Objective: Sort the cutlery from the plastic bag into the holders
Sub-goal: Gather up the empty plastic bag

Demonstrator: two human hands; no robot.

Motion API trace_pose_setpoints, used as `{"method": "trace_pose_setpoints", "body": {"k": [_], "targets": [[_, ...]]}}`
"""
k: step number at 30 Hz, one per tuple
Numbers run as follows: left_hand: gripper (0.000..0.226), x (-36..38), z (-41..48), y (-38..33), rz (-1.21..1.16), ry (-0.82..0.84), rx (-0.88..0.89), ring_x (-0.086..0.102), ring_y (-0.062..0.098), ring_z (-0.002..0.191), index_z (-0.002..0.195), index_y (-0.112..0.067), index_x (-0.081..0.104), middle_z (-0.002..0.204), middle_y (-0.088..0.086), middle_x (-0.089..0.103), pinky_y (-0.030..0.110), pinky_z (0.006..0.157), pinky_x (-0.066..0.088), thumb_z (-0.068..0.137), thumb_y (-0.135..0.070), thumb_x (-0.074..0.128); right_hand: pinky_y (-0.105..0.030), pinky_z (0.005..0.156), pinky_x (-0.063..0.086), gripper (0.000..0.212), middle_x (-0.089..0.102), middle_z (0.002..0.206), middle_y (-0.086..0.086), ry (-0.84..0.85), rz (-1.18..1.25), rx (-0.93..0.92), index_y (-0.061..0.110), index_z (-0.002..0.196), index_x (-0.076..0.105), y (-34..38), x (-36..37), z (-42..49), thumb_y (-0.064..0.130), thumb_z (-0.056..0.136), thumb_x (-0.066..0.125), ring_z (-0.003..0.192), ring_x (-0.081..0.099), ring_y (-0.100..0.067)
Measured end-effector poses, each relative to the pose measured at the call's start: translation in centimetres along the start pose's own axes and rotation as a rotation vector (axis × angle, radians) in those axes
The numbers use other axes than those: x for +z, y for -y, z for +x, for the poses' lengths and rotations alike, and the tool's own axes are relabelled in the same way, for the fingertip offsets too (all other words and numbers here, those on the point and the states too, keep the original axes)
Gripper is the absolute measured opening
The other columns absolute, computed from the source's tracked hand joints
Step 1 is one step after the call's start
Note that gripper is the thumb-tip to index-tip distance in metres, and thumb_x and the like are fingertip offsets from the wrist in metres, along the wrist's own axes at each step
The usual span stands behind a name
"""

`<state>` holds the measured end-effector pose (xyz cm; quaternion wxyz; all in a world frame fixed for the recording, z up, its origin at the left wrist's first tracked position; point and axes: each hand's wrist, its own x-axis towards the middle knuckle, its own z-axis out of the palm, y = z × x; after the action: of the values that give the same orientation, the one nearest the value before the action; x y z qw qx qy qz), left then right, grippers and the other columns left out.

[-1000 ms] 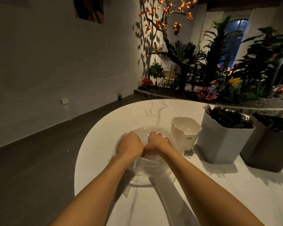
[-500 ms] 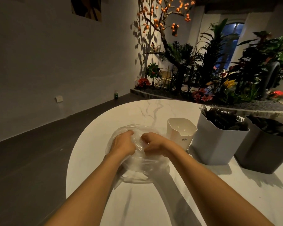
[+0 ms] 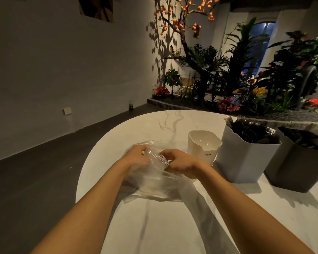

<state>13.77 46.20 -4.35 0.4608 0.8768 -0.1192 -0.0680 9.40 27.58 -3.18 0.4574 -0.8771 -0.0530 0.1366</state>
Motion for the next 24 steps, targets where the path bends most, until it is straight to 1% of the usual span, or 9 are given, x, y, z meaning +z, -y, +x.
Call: {"method": "trace_pose_setpoints", "body": {"k": [3,6,8,11,13,15,17,21,24], "targets": [[0.018,-0.1,-0.2,-0.2,-0.005,0.014,-0.007,0.067,0.019,0.103,0.106,-0.014,0.073,0.107,0.0,0.071,0.034,0.092,0.055,0.09,-0.013,0.065,-0.04,0.091,0.055,0.042,0.07,0.11,-0.008,-0.026,-0.153,-0.027,0.015,0.114,0.067,0.8,0.7,-0.1,0.022,0.073,0.073,0.1,0.067,-0.023],[0.019,-0.1,-0.2,-0.2,0.024,0.025,-0.007,0.064,0.016,0.101,0.109,-0.016,0.072,0.106,-0.003,0.068,0.033,0.092,0.054,0.092,-0.014,0.065,-0.036,0.083,0.051,0.015,0.07,0.101,-0.003,-0.07,-0.319,-0.074,0.021,0.099,0.065,1.4,1.5,0.1,0.028,0.085,0.069,0.095,0.065,-0.023],[0.017,-0.2,-0.3,0.1,0.024,0.02,0.005,0.065,0.016,0.103,0.109,-0.02,0.073,0.108,-0.003,0.068,0.036,0.095,0.054,0.093,-0.019,0.065,-0.031,0.077,0.049,0.006,0.068,0.095,0.001,-0.095,-0.347,-0.085,0.028,0.089,0.063,1.7,1.8,0.0,0.032,0.086,0.067,0.089,0.063,-0.02],[0.016,-0.4,-0.7,0.4,0.015,0.025,0.032,0.065,0.014,0.102,0.109,-0.022,0.073,0.111,-0.005,0.069,0.035,0.095,0.054,0.096,-0.022,0.064,-0.039,0.08,0.053,0.019,0.072,0.097,-0.005,-0.13,-0.29,-0.069,0.019,0.096,0.071,1.4,1.7,0.3,0.029,0.081,0.074,0.093,0.067,-0.025],[0.015,-0.3,-0.7,0.4,0.026,0.021,0.049,0.065,0.012,0.101,0.109,-0.022,0.073,0.111,-0.006,0.069,0.036,0.096,0.054,0.096,-0.025,0.066,-0.043,0.08,0.056,0.025,0.073,0.093,-0.009,-0.134,-0.213,-0.058,0.016,0.094,0.074,1.1,1.4,0.4,0.023,0.071,0.082,0.09,0.07,-0.029],[0.014,-0.3,-0.8,0.3,0.041,0.023,0.044,0.066,0.014,0.1,0.107,-0.023,0.073,0.11,-0.007,0.07,0.039,0.097,0.055,0.095,-0.03,0.068,-0.038,0.078,0.058,0.027,0.072,0.085,-0.005,-0.114,-0.113,-0.047,0.018,0.091,0.075,0.6,1.0,0.3,0.016,0.067,0.085,0.081,0.07,-0.022],[0.016,-0.3,-0.9,0.2,0.054,0.037,0.034,0.066,0.015,0.1,0.106,-0.022,0.072,0.11,-0.005,0.069,0.04,0.097,0.054,0.095,-0.033,0.069,-0.032,0.077,0.057,0.028,0.071,0.084,-0.002,-0.099,-0.053,-0.047,0.017,0.096,0.075,0.4,0.8,0.0,0.012,0.07,0.084,0.077,0.067,-0.015],[0.014,-0.5,-1.2,0.2,0.079,0.066,0.018,0.067,0.016,0.099,0.104,-0.025,0.07,0.11,-0.003,0.07,0.042,0.097,0.055,0.094,-0.035,0.069,-0.034,0.08,0.058,0.022,0.073,0.087,-0.01,-0.102,0.022,-0.097,0.013,0.097,0.076,0.4,0.3,-0.7,0.021,0.076,0.08,0.077,0.067,-0.011],[0.016,-0.4,-1.3,0.2,0.098,0.075,0.003,0.067,0.017,0.098,0.109,-0.023,0.069,0.113,0.0,0.07,0.041,0.096,0.056,0.095,-0.032,0.067,-0.038,0.081,0.058,0.021,0.07,0.08,-0.004,-0.136,0.067,-0.091,0.005,0.096,0.074,0.3,0.0,-1.0,0.006,0.075,0.08,0.075,0.066,-0.012]]}}
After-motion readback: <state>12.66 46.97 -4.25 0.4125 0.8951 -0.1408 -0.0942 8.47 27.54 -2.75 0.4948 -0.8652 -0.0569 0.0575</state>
